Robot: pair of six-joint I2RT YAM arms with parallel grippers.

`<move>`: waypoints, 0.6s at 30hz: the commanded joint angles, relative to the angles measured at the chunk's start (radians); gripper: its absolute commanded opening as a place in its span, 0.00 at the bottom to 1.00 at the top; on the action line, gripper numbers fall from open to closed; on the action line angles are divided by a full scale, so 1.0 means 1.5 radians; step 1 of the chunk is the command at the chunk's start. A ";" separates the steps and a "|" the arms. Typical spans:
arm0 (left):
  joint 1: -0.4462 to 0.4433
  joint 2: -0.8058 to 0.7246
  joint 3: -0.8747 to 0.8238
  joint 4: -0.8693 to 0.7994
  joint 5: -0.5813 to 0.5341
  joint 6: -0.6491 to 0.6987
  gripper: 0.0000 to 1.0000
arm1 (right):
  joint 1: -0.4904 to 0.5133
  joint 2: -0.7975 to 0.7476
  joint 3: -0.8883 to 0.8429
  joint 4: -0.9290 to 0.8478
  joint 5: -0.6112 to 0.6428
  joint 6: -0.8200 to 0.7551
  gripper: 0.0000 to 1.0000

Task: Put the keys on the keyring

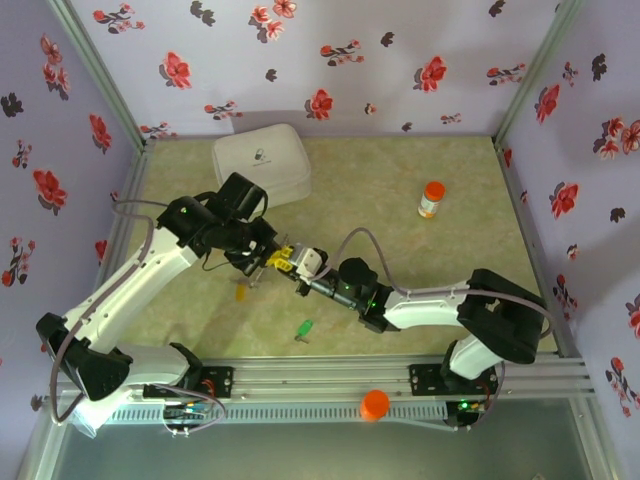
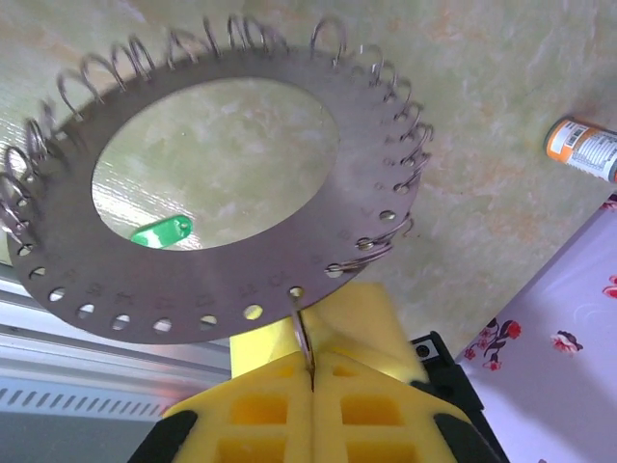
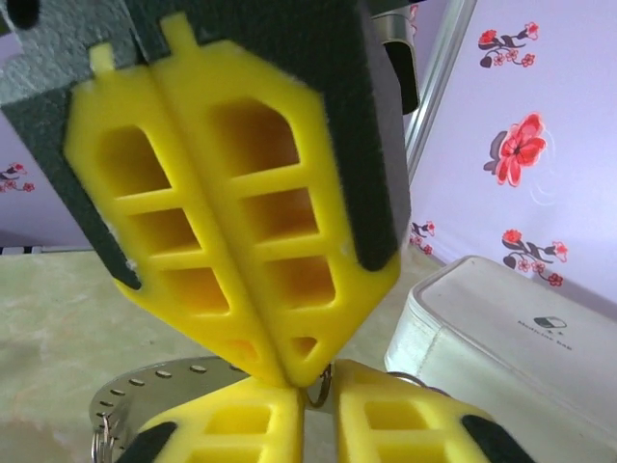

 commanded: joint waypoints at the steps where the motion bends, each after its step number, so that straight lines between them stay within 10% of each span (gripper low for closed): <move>1: 0.000 -0.031 0.007 -0.023 -0.001 -0.030 0.16 | -0.004 0.007 0.019 0.056 0.016 0.000 0.00; 3: 0.006 -0.064 -0.027 0.028 -0.036 -0.032 0.72 | -0.004 0.008 0.018 0.058 0.018 0.000 0.00; 5: 0.028 -0.105 -0.080 0.110 -0.075 0.002 0.99 | -0.007 0.000 0.011 0.059 0.019 0.005 0.00; 12: 0.154 -0.264 -0.318 0.564 -0.183 0.512 1.00 | -0.065 -0.093 -0.011 -0.049 -0.073 0.054 0.00; 18: 0.154 -0.242 -0.302 0.614 -0.095 0.929 1.00 | -0.135 -0.219 0.026 -0.314 -0.237 0.041 0.00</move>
